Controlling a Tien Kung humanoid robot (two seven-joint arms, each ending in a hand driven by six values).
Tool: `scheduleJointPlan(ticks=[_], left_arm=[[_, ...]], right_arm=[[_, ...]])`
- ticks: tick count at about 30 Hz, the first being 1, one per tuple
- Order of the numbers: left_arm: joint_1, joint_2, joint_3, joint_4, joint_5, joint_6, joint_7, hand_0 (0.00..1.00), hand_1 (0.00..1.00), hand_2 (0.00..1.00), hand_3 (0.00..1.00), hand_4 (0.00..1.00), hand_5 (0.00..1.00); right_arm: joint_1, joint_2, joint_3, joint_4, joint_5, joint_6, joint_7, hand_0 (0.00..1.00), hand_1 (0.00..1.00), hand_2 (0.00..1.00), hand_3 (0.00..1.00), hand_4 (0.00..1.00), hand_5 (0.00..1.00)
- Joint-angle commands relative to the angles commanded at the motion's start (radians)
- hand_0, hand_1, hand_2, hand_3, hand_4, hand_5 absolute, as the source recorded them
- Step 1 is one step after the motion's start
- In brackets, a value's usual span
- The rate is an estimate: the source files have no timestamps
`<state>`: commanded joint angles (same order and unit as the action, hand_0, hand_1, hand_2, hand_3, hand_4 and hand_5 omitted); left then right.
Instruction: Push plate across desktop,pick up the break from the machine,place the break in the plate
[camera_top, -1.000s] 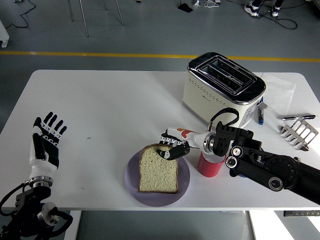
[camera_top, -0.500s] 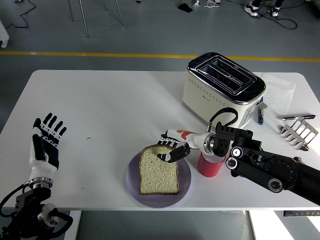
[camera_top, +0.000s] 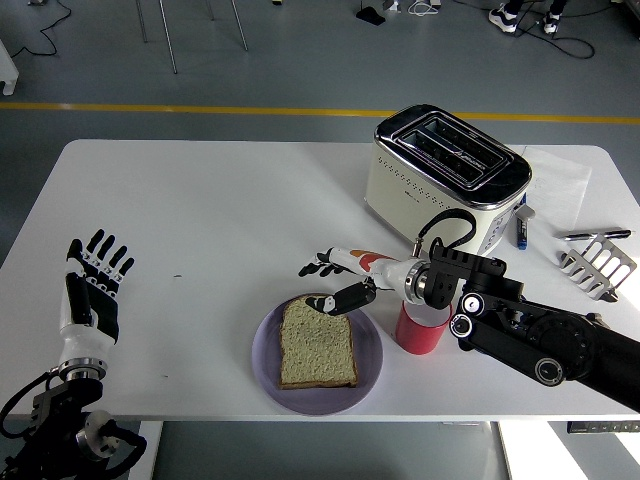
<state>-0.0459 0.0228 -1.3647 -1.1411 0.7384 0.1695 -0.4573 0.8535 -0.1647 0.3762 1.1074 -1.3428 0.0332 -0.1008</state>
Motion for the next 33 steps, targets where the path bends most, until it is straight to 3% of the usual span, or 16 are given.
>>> scheduleJointPlan(ticks=[9,13,22,23,28,29,33], left_arm=[[-0.005,0.0,-0.004,-0.001,0.001,0.0,-0.001,0.802,0.853,0.92,0.879,0.663,0.998],[-0.006,0.0,-0.005,-0.002,0.001,0.0,-0.001,0.803,0.851,0.921,0.876,0.646,0.998],[-0.009,0.001,-0.011,-0.006,0.003,0.0,0.0,0.803,0.851,0.921,0.869,0.635,0.998],[-0.009,0.001,-0.013,-0.008,0.003,0.0,0.0,0.8,0.848,0.917,0.863,0.618,0.998],[-0.009,0.001,-0.025,-0.017,0.006,0.001,-0.002,0.8,0.848,0.917,0.863,0.618,0.998],[-0.009,0.001,-0.027,-0.019,0.006,0.001,-0.002,0.799,0.848,0.914,0.86,0.613,0.998],[-0.009,0.001,-0.032,-0.022,0.007,0.001,-0.001,0.799,0.848,0.914,0.86,0.613,0.998]], right_arm=[[-0.008,-0.022,0.086,0.076,-0.016,-0.046,0.041,0.909,0.866,0.896,0.868,0.711,0.351],[-0.018,-0.035,0.146,0.131,0.049,-0.079,0.096,0.899,0.856,0.883,0.874,0.721,0.373],[-0.052,-0.058,0.353,0.276,0.341,-0.18,0.248,0.88,0.831,0.844,0.853,0.698,0.378],[-0.058,-0.06,0.376,0.285,0.378,-0.188,0.256,0.842,0.797,0.794,0.797,0.613,0.411],[-0.102,-0.075,0.545,0.303,0.585,-0.217,0.28,0.842,0.797,0.794,0.797,0.613,0.411],[-0.111,-0.079,0.585,0.301,0.629,-0.218,0.281,0.828,0.781,0.78,0.782,0.538,0.479],[-0.154,-0.095,0.701,0.289,0.743,-0.219,0.281,0.828,0.781,0.78,0.782,0.538,0.479]])
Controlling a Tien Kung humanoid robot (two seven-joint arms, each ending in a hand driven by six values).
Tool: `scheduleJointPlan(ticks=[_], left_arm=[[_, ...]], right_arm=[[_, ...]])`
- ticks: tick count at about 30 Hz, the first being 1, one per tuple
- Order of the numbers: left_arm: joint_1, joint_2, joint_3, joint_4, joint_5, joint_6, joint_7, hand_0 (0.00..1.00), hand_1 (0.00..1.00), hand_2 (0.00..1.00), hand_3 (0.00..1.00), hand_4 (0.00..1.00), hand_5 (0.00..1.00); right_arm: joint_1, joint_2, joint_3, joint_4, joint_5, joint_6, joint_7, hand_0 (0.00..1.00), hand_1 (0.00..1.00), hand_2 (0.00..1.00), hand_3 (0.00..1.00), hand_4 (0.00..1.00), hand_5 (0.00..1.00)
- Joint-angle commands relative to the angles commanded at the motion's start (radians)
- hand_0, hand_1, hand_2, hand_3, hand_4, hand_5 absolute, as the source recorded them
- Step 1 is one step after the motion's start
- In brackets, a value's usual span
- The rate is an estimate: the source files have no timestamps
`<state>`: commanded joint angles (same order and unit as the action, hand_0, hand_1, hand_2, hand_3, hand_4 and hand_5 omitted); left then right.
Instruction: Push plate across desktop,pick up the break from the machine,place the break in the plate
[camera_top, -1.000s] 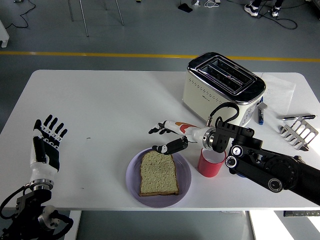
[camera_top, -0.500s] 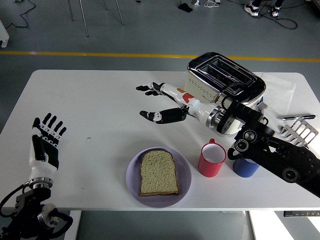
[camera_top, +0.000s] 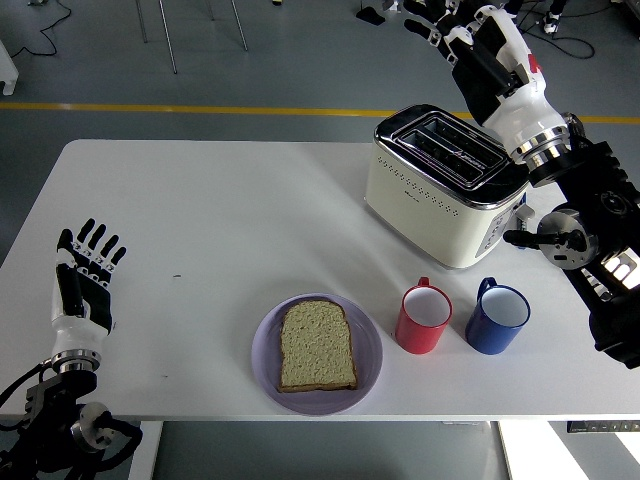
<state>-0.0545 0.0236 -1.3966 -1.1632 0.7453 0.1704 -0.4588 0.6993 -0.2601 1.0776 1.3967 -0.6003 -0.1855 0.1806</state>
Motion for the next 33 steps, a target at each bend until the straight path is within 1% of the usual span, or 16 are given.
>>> scheduleJointPlan(ticks=[5,7,10,11,12,16,18,22,23,27,29,33], left_arm=[[0.0,-0.001,-0.003,-0.004,0.001,0.0,0.001,0.798,0.846,0.913,0.857,0.599,0.998],[0.0,-0.001,-0.005,-0.006,0.001,0.0,0.001,0.798,0.846,0.913,0.857,0.599,0.998],[0.005,-0.001,-0.014,-0.014,0.001,0.0,0.002,0.798,0.846,0.912,0.854,0.591,0.998],[0.005,-0.001,-0.015,-0.015,0.001,0.0,0.002,0.798,0.846,0.912,0.854,0.591,0.998],[0.008,-0.001,-0.022,-0.021,0.001,0.0,0.003,0.798,0.846,0.912,0.854,0.591,0.998],[0.012,-0.001,-0.039,-0.037,0.001,-0.001,0.008,0.795,0.843,0.91,0.849,0.596,0.998],[0.014,0.0,-0.056,-0.059,0.003,-0.002,0.013,0.795,0.843,0.91,0.849,0.596,0.998],[0.015,0.006,-0.082,-0.093,0.001,-0.005,0.022,0.795,0.842,0.905,0.845,0.599,0.998],[0.015,0.006,-0.084,-0.096,0.001,-0.006,0.023,0.795,0.842,0.905,0.845,0.599,0.998],[0.014,0.015,-0.101,-0.123,0.006,-0.011,0.037,0.796,0.843,0.901,0.843,0.599,0.998],[0.014,0.015,-0.103,-0.126,0.006,-0.012,0.039,0.796,0.843,0.901,0.843,0.599,0.998],[0.019,0.014,-0.122,-0.153,-0.008,-0.022,0.051,0.795,0.838,0.894,0.843,0.6,0.998]], right_arm=[[-0.073,-0.025,0.16,-0.026,0.017,0.006,-0.004,0.825,0.773,0.772,0.772,0.536,0.492],[-0.092,-0.032,0.2,-0.038,0.016,0.006,-0.006,0.825,0.773,0.772,0.772,0.536,0.492],[-0.144,-0.047,0.276,-0.075,0.029,0.016,-0.01,0.824,0.769,0.768,0.766,0.536,0.504],[-0.149,-0.048,0.285,-0.079,0.031,0.017,-0.01,0.824,0.769,0.768,0.766,0.536,0.504],[-0.169,-0.054,0.306,-0.095,0.033,0.018,-0.01,0.824,0.769,0.768,0.766,0.536,0.504],[-0.21,-0.066,0.338,-0.127,0.041,0.028,-0.015,0.82,0.763,0.766,0.758,0.535,0.506],[-0.244,-0.076,0.345,-0.146,0.05,0.036,-0.02,0.82,0.763,0.766,0.758,0.535,0.506],[-0.305,-0.083,0.355,-0.166,0.035,0.058,-0.035,0.819,0.762,0.763,0.755,0.536,0.516],[-0.31,-0.083,0.356,-0.167,0.032,0.059,-0.036,0.819,0.762,0.763,0.755,0.536,0.516],[-0.369,-0.084,0.377,-0.171,0.026,0.078,-0.04,0.82,0.76,0.757,0.75,0.537,0.518],[-0.376,-0.084,0.38,-0.171,0.027,0.08,-0.04,0.82,0.76,0.757,0.75,0.537,0.518],[-0.427,-0.072,0.41,-0.169,0.071,0.095,-0.035,0.806,0.753,0.75,0.748,0.538,0.53]])
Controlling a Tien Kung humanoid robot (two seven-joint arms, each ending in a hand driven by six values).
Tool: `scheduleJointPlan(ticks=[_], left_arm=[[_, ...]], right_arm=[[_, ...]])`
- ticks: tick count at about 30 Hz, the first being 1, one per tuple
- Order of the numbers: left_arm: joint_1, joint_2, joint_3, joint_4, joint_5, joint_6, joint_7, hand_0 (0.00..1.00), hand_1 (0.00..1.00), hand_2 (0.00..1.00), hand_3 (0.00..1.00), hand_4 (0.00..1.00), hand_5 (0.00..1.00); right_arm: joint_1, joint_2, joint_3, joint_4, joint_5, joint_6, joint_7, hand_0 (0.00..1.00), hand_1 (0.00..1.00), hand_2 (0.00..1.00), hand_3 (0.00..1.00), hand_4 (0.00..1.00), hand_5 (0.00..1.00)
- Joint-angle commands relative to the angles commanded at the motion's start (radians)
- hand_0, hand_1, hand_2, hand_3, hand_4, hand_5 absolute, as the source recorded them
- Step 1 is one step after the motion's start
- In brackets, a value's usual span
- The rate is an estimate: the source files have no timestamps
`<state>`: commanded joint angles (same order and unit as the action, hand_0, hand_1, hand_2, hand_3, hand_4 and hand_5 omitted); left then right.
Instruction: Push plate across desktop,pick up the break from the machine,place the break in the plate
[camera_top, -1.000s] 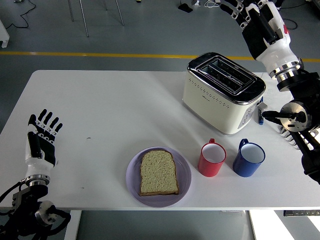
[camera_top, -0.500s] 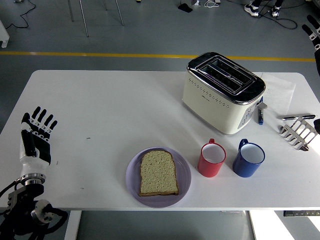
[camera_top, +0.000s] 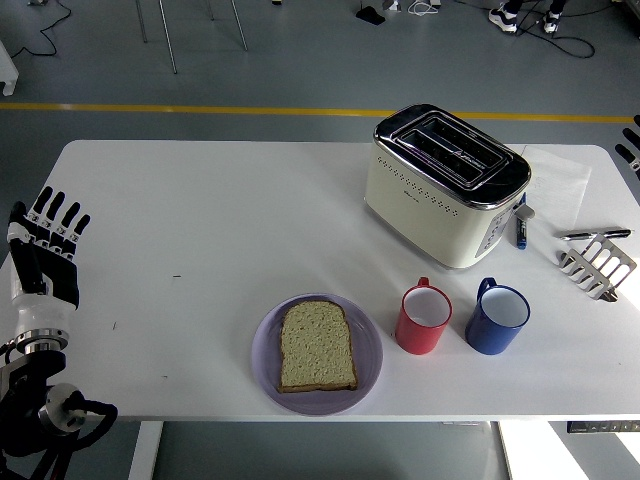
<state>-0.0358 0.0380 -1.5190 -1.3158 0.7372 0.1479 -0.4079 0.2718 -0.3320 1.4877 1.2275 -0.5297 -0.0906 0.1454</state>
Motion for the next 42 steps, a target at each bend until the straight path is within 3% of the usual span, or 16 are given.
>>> scheduleJointPlan(ticks=[6,11,19,26,42], left_arm=[[-0.005,-0.016,-0.035,-0.01,-0.078,-0.017,0.005,0.795,0.832,0.891,0.843,0.601,0.998],[-0.008,-0.023,-0.051,0.008,-0.089,-0.022,0.012,0.794,0.831,0.888,0.841,0.6,0.998],[-0.01,-0.036,-0.057,0.05,-0.091,-0.055,0.091,0.793,0.824,0.878,0.835,0.599,0.998],[-0.014,-0.038,-0.053,0.063,-0.131,-0.079,0.118,0.79,0.82,0.872,0.832,0.597,0.998],[-0.03,-0.038,-0.059,0.065,-0.119,-0.098,0.134,0.785,0.813,0.863,0.821,0.592,0.998]], right_arm=[[-0.057,0.021,0.039,-0.005,0.032,0.015,-0.007,0.805,0.753,0.749,0.746,0.537,0.531],[-0.083,0.039,0.061,-0.005,0.039,0.023,-0.012,0.802,0.751,0.747,0.74,0.537,0.531],[-0.121,0.082,0.11,-0.009,0.038,0.044,-0.022,0.793,0.738,0.735,0.725,0.536,0.532],[-0.125,0.093,0.13,-0.011,0.037,0.054,-0.021,0.789,0.733,0.735,0.715,0.537,0.537],[-0.111,0.094,0.141,-0.021,0.04,0.064,-0.021,0.78,0.717,0.715,0.678,0.533,0.541]])
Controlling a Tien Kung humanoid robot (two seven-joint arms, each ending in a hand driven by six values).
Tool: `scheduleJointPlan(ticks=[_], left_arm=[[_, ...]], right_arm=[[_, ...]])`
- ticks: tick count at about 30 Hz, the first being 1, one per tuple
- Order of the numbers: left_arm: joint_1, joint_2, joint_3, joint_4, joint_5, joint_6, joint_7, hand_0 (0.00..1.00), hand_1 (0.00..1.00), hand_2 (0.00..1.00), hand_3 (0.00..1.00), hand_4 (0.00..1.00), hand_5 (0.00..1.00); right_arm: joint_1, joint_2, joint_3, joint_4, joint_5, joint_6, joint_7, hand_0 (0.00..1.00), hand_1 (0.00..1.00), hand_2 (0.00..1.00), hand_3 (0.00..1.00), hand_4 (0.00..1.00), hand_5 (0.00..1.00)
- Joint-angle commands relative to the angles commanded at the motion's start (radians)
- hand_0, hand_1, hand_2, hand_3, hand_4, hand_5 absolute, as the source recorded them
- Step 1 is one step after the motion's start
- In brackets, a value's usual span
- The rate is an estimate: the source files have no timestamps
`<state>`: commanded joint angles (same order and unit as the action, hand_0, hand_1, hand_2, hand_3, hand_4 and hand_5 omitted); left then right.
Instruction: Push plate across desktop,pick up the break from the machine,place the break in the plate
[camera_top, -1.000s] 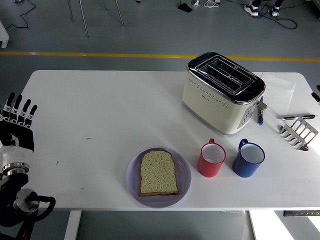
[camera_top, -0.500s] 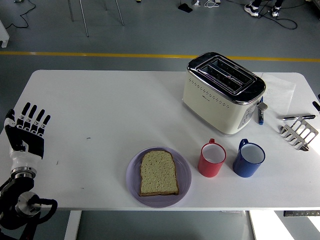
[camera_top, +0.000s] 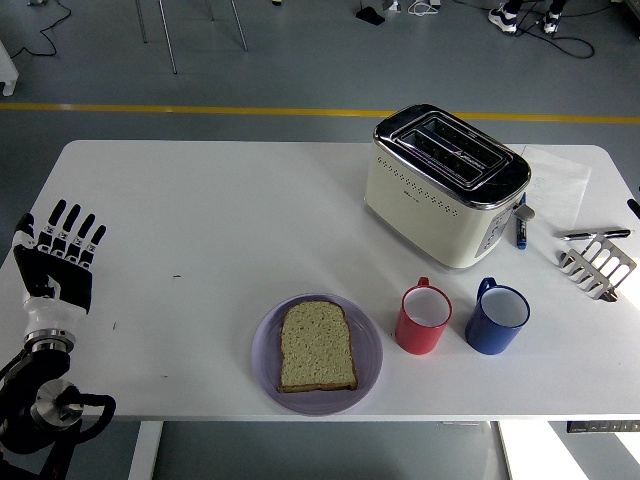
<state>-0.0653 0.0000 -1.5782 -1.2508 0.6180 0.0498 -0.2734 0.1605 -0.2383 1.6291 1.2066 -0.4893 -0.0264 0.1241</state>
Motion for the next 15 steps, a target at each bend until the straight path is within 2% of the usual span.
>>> scheduleJointPlan(ticks=[15], left_arm=[[-0.012,0.0,-0.004,0.0,0.004,-0.009,0.008,0.784,0.81,0.861,0.813,0.591,0.998]], right_arm=[[0.006,-0.002,-0.003,-0.004,0.008,0.0,0.005,0.779,0.717,0.713,0.676,0.53,0.546]])
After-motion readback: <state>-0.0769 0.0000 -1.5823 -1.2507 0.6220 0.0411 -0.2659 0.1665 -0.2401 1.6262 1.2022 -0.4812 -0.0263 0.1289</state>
